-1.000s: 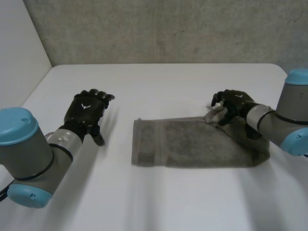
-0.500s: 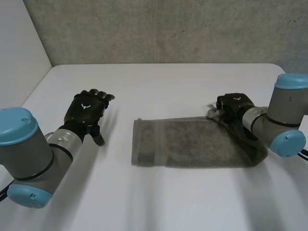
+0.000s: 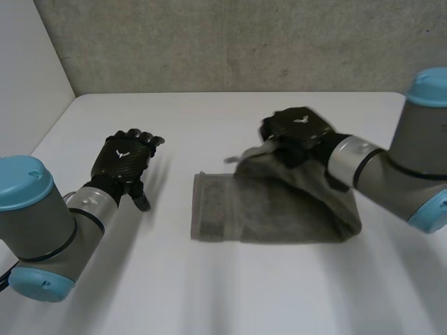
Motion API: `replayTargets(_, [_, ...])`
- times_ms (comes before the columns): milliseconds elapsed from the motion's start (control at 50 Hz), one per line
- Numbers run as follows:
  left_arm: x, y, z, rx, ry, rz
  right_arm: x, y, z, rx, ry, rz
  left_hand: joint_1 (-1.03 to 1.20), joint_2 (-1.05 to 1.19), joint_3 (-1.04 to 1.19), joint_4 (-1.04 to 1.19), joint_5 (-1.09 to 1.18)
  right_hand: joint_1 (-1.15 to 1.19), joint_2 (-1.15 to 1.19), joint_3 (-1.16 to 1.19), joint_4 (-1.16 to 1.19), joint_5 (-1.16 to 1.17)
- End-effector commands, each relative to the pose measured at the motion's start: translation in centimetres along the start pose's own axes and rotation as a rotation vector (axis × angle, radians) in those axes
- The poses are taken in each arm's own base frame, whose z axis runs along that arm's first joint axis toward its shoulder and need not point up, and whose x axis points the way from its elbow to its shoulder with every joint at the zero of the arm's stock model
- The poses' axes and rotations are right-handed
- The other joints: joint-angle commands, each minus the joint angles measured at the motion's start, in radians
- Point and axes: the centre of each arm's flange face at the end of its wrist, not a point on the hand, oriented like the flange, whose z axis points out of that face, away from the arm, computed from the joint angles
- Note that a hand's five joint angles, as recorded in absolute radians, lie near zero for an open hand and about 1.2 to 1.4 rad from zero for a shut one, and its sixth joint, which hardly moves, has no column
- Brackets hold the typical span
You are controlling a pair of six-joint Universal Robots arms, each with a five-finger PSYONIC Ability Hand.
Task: Fold the towel.
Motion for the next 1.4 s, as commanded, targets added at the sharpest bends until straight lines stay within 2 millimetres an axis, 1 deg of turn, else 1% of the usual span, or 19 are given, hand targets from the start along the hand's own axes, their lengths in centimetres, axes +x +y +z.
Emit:
replayTargets(20, [-0.1, -0.1, 0.0, 0.002, -0.006, -0.001, -5.8, 0.5, 0.6, -0.003, -0.149, -0.013, -0.084, -0.085, -0.064, -0.09, -0.217, 0.087, 0.108, 0.108, 0.063, 0.096])
replayTargets(120, [-0.1, -0.1, -0.1, 0.001, -0.007, -0.001, -9.4, 2.1, 1.3, -0.023, -0.224, -0.017, -0.084, -0.084, -0.063, -0.09, -0.216, 0.087, 0.108, 0.108, 0.063, 0.096])
replayTargets(200, [-0.1, 0.0, -0.2, -0.002, -0.005, -0.002, -10.7, 3.3, 1.5, -0.056, -0.247, -0.012, -0.084, -0.085, -0.064, -0.09, -0.217, 0.087, 0.108, 0.108, 0.063, 0.096])
replayTargets(220, [0.0, 0.0, -0.2, -0.003, -0.003, -0.002, -11.2, 3.7, 1.6, -0.069, -0.257, -0.01, -0.084, -0.085, -0.064, -0.09, -0.217, -0.095, -0.074, -0.074, -0.119, -0.086])
replayTargets(240, [0.0, 0.0, -0.2, -0.003, -0.003, -0.002, -11.2, 3.8, 1.6, -0.069, -0.258, -0.01, -0.084, -0.085, -0.064, -0.09, -0.217, -0.097, -0.075, -0.076, -0.121, -0.088])
replayTargets(280, [0.0, 0.1, -0.2, -0.004, -0.001, -0.002, -11.2, 4.2, 1.7, -0.082, -0.248, -0.007, -0.084, -0.085, -0.064, -0.09, -0.217, -0.763, -0.742, -0.743, -0.788, -0.755])
replayTargets(340, [0.1, 0.0, -0.3, -0.004, 0.002, -0.002, -10.7, 4.1, 1.7, -0.083, -0.22, -0.008, -0.084, -0.085, -0.064, -0.09, -0.217, -0.988, -0.967, -0.967, -1.013, -0.98])
replayTargets(440, [0.3, 0.0, -0.4, -0.002, 0.008, -0.001, -10.2, 3.4, 1.5, -0.075, -0.19, -0.014, -0.084, -0.084, -0.063, -0.09, -0.216, -1.127, -1.106, -1.106, -1.151, -1.119])
replayTargets(560, [1.2, -0.5, -0.7, 0.013, 0.031, 0.001, -9.9, 1.5, 0.4, -0.039, -0.175, -0.024, -0.084, -0.085, -0.064, -0.09, -0.217, -1.135, -1.113, -1.114, -1.159, -1.126])
replayTargets(680, [3.0, -2.4, -1.9, 0.064, 0.081, 0.007, -6.3, -1.1, -1.9, 0.006, -0.065, -0.022, -0.084, -0.084, -0.063, -0.09, -0.216, -1.135, -1.113, -1.114, -1.159, -1.126])
replayTargets(720, [4.6, -3.4, -2.6, 0.095, 0.127, 0.0, -3.9, -1.7, -3.2, 0.003, 0.022, -0.012, -0.084, -0.084, -0.063, -0.09, -0.216, -1.135, -1.113, -1.114, -1.159, -1.126])
replayTargets(780, [5.5, -4.0, -2.9, 0.114, 0.151, -0.01, -2.6, -1.6, -3.8, -0.012, 0.075, -0.005, -0.084, -0.084, -0.063, -0.09, -0.216, -1.135, -1.113, -1.114, -1.159, -1.126])
replayTargets(820, [7.2, -5.3, -3.3, 0.157, 0.2, -0.033, -0.2, -1.0, -4.9, -0.046, 0.19, 0.01, -0.084, -0.084, -0.063, -0.09, -0.216, -1.135, -1.113, -1.114, -1.159, -1.126])
replayTargets(880, [8.5, -6.2, -3.0, 0.182, 0.238, -0.07, 1.6, 0.3, -5.9, -0.095, 0.282, 0.03, -0.084, -0.084, -0.063, -0.09, -0.216, -1.135, -1.113, -1.114, -1.159, -1.126])
replayTargets(940, [10.4, -5.7, -2.1, 0.166, 0.286, -0.104, 2.3, 1.7, -6.5, -0.143, 0.323, 0.052, -0.081, -0.081, -0.06, -0.087, -0.213, -1.135, -1.113, -1.114, -1.159, -1.126])
replayTargets(1000, [11.5, -5.4, -1.8, 0.152, 0.313, -0.114, 2.3, 2.5, -6.7, -0.164, 0.327, 0.058, -0.081, -0.081, -0.06, -0.087, -0.213, -1.135, -1.113, -1.114, -1.159, -1.126])
replayTargets(1040, [12.9, -5.1, -0.8, 0.128, 0.345, -0.122, 1.8, 4.1, -7.2, -0.212, 0.321, 0.047, -0.081, -0.081, -0.06, -0.087, -0.213, -1.135, -1.113, -1.114, -1.159, -1.126])
replayTargets(1140, [14.0, -3.6, 1.1, 0.071, 0.343, -0.118, 1.4, 6.3, -7.7, -0.25, 0.319, -0.009, -0.069, -0.069, -0.049, -0.075, -0.201, -1.069, -1.048, -1.048, -1.093, -1.061])
replayTargets(1400, [11.6, -1.2, 3.8, -0.003, 0.145, -0.113, 0.1, 9.4, -8.2, -0.278, 0.307, -0.039, -0.063, -0.063, -0.043, -0.069, -0.196, -0.817, -0.796, -0.796, -0.841, -0.808])
